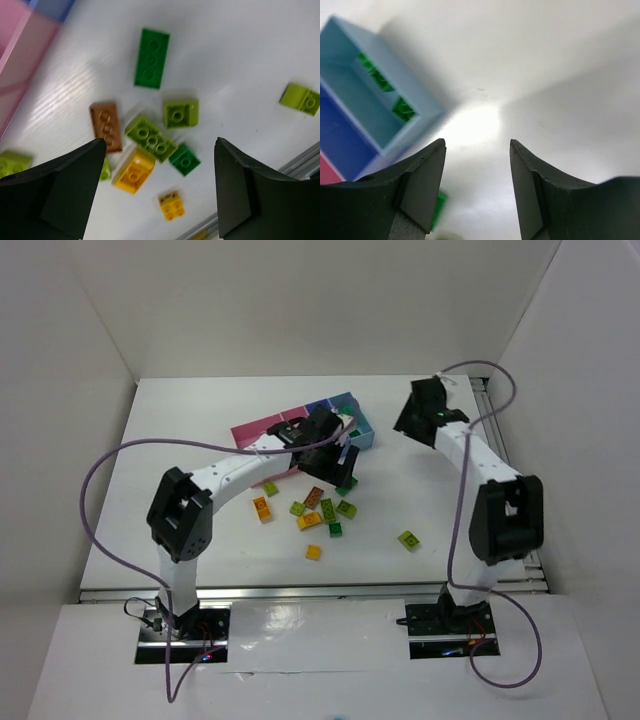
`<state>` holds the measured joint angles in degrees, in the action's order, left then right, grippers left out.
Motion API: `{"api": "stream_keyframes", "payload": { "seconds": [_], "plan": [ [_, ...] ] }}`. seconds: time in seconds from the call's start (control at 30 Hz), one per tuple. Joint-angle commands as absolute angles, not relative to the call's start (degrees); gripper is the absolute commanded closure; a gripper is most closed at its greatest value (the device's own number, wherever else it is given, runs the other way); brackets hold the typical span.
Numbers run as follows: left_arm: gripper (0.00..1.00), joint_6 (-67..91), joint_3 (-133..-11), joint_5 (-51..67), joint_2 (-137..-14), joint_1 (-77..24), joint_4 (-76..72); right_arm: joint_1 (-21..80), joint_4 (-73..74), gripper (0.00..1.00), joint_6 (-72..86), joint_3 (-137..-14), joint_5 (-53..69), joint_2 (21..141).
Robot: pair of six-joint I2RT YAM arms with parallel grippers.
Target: Sort the legos into containers by color
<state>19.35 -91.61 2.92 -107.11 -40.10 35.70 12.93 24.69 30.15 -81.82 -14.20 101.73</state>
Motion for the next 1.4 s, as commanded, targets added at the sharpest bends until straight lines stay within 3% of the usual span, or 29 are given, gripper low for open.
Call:
{"api": "stream_keyframes", "payload": {
  "seconds": [0.0,0.3,0.63,0.83,1.0,1.07,1.23,1.27,1.37],
  "plan": [
    [0.10,17.5,-98.5,1.8,-113.0,-41.7,36.5,9.3,22.7,0.38,32.0,-73.6,-14.9,89.2],
    [0.13,16.3,-109.0,-0.9,-126.9,-41.7,38.8,6.1,26.7,0.36,35.8,-55.6,-14.9,72.1],
    [0.18,16.9,-114.4,-4.0,-134.9,-42.2,38.8,6.1,30.5,0.36,35.2,-52.3,-14.3,68.6],
    [0.31,17.4,-115.8,-6.2,-136.8,-43.3,38.8,6.1,30.5,0.36,34.7,-52.9,-13.7,69.2],
    [0.33,18.5,-114.0,-9.9,-136.8,-44.6,39.9,6.1,31.0,0.36,34.2,-52.9,-12.5,69.2],
    [0.37,19.2,-113.5,-11.9,-136.1,-45.6,39.9,6.1,31.0,0.36,34.2,-52.4,-11.9,68.6],
    [0.61,19.8,-112.9,-14.6,-134.1,-46.7,41.0,6.1,29.9,0.36,34.2,-51.2,-11.2,68.6],
    [0.71,20.3,-113.7,-14.6,-134.1,-46.7,41.6,6.1,29.9,0.36,33.7,-51.2,-11.2,68.6],
    [0.80,20.3,-115.3,-14.1,-131.8,-46.7,43.1,6.1,29.9,0.36,33.7,-51.2,-11.2,67.6]
  ]
}}
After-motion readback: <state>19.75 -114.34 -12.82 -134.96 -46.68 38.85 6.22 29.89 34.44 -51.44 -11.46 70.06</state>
